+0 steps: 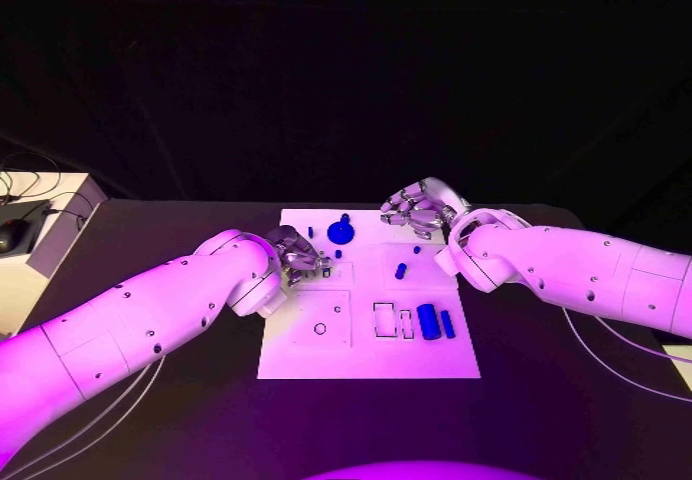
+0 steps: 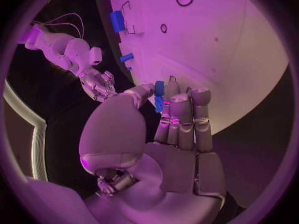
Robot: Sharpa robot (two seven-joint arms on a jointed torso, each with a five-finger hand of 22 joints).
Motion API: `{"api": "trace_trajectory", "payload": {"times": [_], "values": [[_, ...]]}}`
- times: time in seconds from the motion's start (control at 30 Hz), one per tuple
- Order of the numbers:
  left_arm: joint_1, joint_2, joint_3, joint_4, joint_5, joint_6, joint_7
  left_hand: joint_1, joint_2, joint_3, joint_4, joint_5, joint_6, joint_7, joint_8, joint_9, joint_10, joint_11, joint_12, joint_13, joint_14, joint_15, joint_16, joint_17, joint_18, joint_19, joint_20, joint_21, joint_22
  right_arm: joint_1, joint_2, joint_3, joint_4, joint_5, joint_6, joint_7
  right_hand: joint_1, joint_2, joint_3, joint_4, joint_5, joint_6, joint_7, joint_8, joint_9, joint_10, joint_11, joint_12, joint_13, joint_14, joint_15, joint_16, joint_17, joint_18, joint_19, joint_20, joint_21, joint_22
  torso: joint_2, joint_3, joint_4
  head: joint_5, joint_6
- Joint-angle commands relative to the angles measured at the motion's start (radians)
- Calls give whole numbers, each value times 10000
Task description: Assemble the parts on the task board
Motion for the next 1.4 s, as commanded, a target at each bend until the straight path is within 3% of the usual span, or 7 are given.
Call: {"api": "trace_trajectory", "payload": {"times": [0.03,0.3,0.53,0.73,0.93,1.1,1.4], "values": [[12,-130,80,107,1015,643,486,130,241,1253,-1347,51,-17,88,-39,-43,-109,25,-77,-38,-88,8,-27,-20,90,-99,19,-75,-25,-8,-13,1,42,-101,142,26,66,25,7,-36,59,58,12,2,12,-54,-21,33,-8,10,-27,-37,9,9,622,-75,57,1036,-8,9,6,-17,9],[283,-413,246,-105,2314,2416,451,251,649,999,-1295,-45,-326,245,-83,-175,-488,172,6,-21,-457,143,0,-189,150,-438,120,-371,-177,-11,-67,1,72,-109,129,25,66,25,7,-36,59,58,12,2,12,-54,-21,33,-8,10,-27,-37,9,9,622,-75,57,1036,-1,10,-5,-5,52],[769,-330,258,-712,2879,4546,-32,426,1514,403,-1102,-368,-974,493,-14,-296,-1120,410,318,30,-1028,358,103,-567,307,-945,354,-937,-492,-12,-84,1,79,-110,143,29,54,24,56,-66,67,62,12,8,19,-54,-22,36,-3,10,-28,-46,2,10,620,-76,38,1032,3,11,-4,26,65],[1128,-18,222,-1323,2816,5694,-573,657,1526,264,-1167,-339,-1045,518,155,-454,-1184,421,466,-103,-1119,374,305,-805,385,-950,419,-926,-442,-12,-78,1,128,-104,190,51,80,30,85,-95,67,57,17,5,19,-63,-21,30,-4,7,-29,-55,-4,10,620,-78,43,1033,12,10,-7,47,60],[1519,443,18,-2022,2603,6300,-897,261,1741,370,-1157,-335,-1136,504,261,-548,-1221,411,812,-6,-1144,375,411,-972,400,-916,436,-954,-445,-12,-56,1,193,-124,219,53,95,39,107,-114,67,52,22,-1,17,-66,-19,28,-4,8,-27,-53,-1,8,622,-77,55,1036,23,20,-17,71,73],[1749,809,-195,-2479,2298,6607,-1011,4,1762,311,-1559,-363,-1073,454,361,-616,-1165,369,1063,79,-1138,348,495,-1067,378,-856,419,-920,-409,-11,-31,1,225,-157,239,63,119,47,134,-143,62,41,34,-17,6,-74,-13,25,-5,4,-23,-58,-4,12,616,-75,26,1030,5,15,-7,73,61],[1915,1378,-555,-2937,1540,6136,-1052,-31,1857,-829,-1549,-355,-38,91,-239,-1128,-284,62,949,218,-542,72,580,-794,138,-259,162,-384,-74,-11,35,2,238,-188,210,89,139,60,191,-200,74,57,40,-39,-13,-82,-11,17,-9,7,-22,-50,8,15,618,-73,27,1031,-5,4,-3,111,68]]}}
